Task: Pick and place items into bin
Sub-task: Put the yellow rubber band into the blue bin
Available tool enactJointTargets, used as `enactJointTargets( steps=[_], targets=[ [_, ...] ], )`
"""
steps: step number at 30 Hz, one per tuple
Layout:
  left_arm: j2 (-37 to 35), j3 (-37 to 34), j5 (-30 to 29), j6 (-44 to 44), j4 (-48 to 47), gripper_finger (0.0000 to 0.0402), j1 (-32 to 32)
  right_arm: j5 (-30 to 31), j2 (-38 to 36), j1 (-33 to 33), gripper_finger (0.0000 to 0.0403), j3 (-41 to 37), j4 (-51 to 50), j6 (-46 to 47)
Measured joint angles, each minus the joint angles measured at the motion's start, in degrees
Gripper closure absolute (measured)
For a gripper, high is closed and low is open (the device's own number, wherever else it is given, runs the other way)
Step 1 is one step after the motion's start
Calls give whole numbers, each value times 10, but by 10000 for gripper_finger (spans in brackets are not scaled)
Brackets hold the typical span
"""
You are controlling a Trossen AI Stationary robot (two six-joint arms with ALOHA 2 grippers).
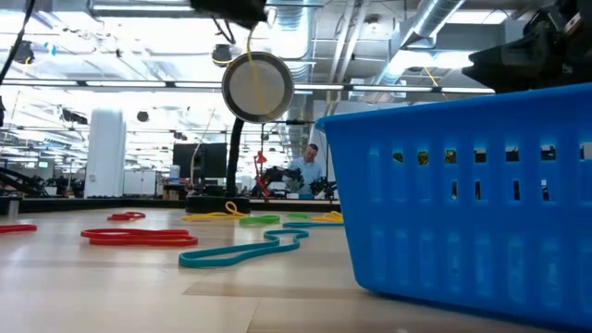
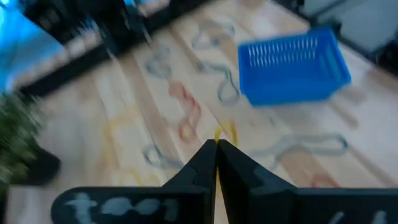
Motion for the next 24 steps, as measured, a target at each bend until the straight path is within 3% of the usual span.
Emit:
enactJointTargets(
  steps=[7,14,20,24],
  targets=[
    [0,11,4,-15,70,401,-27,91,0,0,305,0,-24,3],
    [50,12,4,-31,170,401,-63,91,3,0,305,0,-63,37],
    [141,11,7,-72,278,401,-68,92,9,1,305,0,-65,61],
    [195,11,58,-109,361,402,-75,91,17,2,305,0,-65,77]
  ],
)
